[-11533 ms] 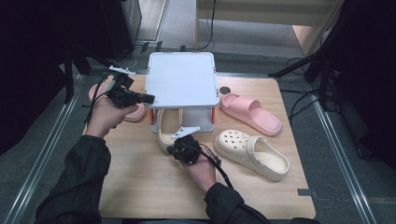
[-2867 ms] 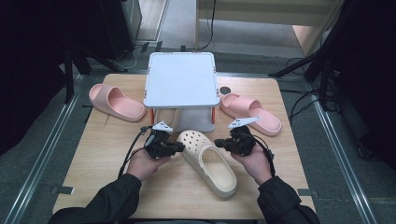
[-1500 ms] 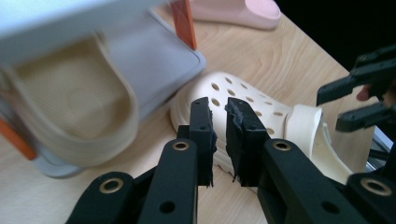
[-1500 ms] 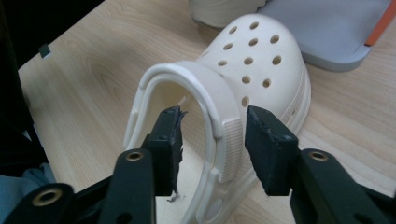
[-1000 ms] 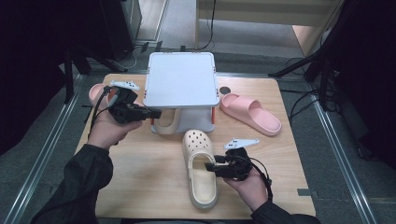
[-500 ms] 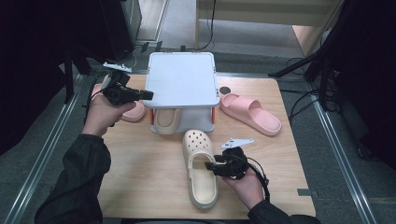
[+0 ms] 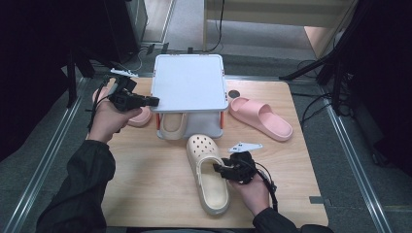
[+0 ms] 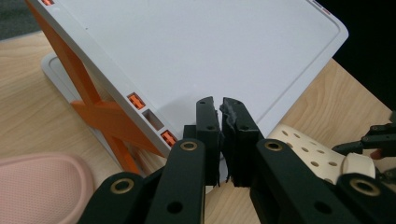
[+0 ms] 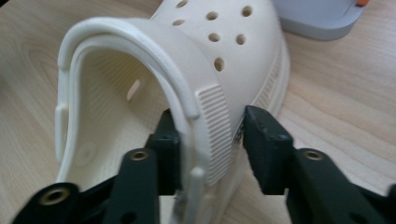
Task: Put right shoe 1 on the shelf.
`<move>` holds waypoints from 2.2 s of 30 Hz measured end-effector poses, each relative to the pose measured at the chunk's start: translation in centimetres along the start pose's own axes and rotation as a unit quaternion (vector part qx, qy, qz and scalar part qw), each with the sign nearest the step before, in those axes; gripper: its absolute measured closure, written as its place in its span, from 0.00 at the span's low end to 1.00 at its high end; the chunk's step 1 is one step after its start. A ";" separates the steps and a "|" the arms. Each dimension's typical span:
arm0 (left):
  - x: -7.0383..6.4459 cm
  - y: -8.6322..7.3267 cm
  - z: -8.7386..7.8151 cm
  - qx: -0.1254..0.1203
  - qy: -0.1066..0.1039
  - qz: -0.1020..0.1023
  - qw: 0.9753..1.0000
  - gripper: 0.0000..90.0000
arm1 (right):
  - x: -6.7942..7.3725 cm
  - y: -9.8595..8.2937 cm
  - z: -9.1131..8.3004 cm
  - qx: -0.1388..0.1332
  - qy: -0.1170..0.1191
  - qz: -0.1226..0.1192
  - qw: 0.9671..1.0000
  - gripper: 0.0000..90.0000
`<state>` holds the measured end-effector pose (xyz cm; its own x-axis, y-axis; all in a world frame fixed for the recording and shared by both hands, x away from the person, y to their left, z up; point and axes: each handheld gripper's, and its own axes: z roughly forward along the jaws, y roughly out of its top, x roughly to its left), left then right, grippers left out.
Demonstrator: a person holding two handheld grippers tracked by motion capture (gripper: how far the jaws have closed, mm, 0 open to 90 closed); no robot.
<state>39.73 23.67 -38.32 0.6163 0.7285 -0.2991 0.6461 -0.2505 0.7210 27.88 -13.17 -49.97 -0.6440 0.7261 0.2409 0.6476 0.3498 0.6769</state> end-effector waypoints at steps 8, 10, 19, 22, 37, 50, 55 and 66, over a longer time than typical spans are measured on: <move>-0.1 -0.2 0.0 -0.006 0.004 0.003 1.000 0.95 | 0.0 0.4 -0.1 -0.018 -0.043 -0.021 0.999 0.83; -0.1 -0.2 0.0 -0.006 0.004 0.002 1.000 0.95 | -0.2 0.7 -0.2 -0.018 -0.040 -0.015 0.999 0.84; -0.1 -0.2 0.0 -0.005 0.004 0.003 1.000 0.94 | -0.6 2.3 -1.0 -0.026 -0.041 -0.002 0.999 0.85; -0.1 -0.2 0.0 -0.005 0.004 0.003 1.000 0.94 | -1.0 2.9 -1.2 -0.032 -0.047 0.001 0.998 0.85; -0.1 -0.3 0.0 -0.008 0.003 0.001 1.000 0.94 | -3.6 8.4 1.0 -0.027 -0.095 0.015 0.995 0.85; -0.1 -0.3 0.0 -0.009 0.001 -0.001 1.000 0.94 | -3.6 8.7 3.9 -0.036 -0.110 0.042 0.992 0.80; -0.1 -0.3 0.1 -0.010 -0.001 -0.001 1.000 0.94 | -3.2 8.4 4.2 -0.038 -0.104 0.042 0.993 0.77; 0.0 -0.4 0.1 -0.011 -0.004 -0.003 1.000 0.94 | -2.6 8.0 2.6 -0.048 -0.067 0.032 0.996 0.56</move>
<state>39.50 23.68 -38.62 0.6166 0.7242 -0.3087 0.6397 -0.2322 0.7328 35.78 -10.73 -46.96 -0.5390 0.8195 0.1947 0.6390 0.2473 0.7284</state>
